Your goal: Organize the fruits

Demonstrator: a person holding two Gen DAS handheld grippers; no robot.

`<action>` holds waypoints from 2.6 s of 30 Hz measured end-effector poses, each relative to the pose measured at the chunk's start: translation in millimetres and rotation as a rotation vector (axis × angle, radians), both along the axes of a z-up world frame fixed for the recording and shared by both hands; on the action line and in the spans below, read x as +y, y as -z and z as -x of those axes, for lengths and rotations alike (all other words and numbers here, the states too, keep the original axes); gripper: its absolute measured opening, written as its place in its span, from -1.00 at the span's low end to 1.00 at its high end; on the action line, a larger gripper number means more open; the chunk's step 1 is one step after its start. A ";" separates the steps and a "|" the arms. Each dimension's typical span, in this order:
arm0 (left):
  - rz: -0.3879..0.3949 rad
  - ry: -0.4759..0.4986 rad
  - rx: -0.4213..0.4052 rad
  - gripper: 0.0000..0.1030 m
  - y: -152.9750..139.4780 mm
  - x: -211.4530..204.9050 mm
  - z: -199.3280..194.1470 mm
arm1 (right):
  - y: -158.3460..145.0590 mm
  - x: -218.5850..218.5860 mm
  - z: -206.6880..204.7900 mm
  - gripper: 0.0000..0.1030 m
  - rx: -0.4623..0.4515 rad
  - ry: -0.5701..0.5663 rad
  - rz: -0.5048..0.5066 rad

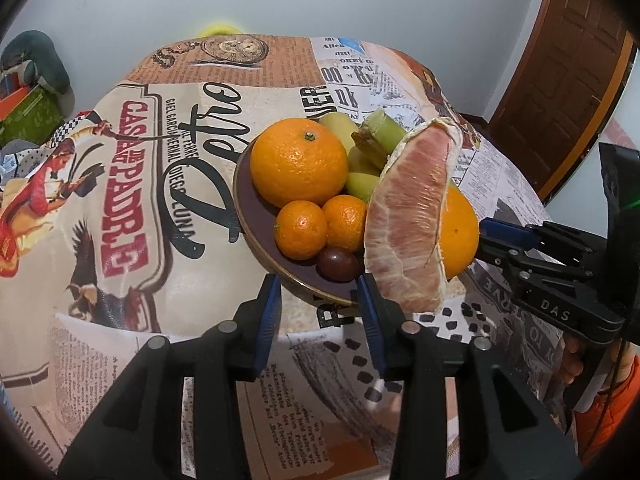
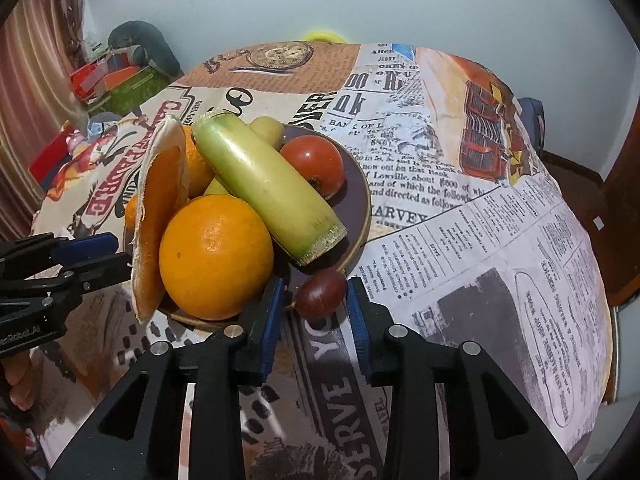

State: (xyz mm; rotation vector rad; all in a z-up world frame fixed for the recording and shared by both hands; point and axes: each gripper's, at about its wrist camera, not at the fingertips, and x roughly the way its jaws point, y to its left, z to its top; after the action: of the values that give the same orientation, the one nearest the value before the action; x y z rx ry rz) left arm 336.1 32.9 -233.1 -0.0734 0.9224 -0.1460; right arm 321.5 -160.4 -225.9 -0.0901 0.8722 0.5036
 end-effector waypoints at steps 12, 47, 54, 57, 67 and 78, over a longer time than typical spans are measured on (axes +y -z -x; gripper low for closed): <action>-0.011 -0.028 -0.045 -0.23 -18.0 11.1 22.7 | 2.1 -30.0 26.8 -0.41 -0.001 0.023 0.057; -0.030 -0.073 -0.101 -0.23 -32.8 34.3 27.1 | -48.9 19.0 30.6 -0.52 -0.082 -0.078 -0.107; -0.042 -0.081 -0.152 -0.23 -53.2 52.5 8.4 | -70.1 69.5 19.5 -0.51 -0.142 -0.152 -0.098; -0.036 -0.083 -0.159 -0.21 -56.9 60.4 -1.1 | -67.3 85.4 9.8 -0.51 -0.142 -0.162 -0.078; 0.021 -0.059 -0.099 -0.17 -31.1 61.7 -27.2 | -51.7 108.6 -7.7 -0.50 -0.157 -0.176 0.060; 0.020 -0.043 -0.076 -0.17 -23.6 50.6 -26.2 | -63.1 100.2 -1.7 -0.40 -0.169 -0.164 0.017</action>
State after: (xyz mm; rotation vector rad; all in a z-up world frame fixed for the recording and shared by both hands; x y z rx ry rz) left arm 362.3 83.6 -209.5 -0.1057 0.8426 -0.1170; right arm 323.2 -60.2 -162.8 -0.2184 0.7065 0.6323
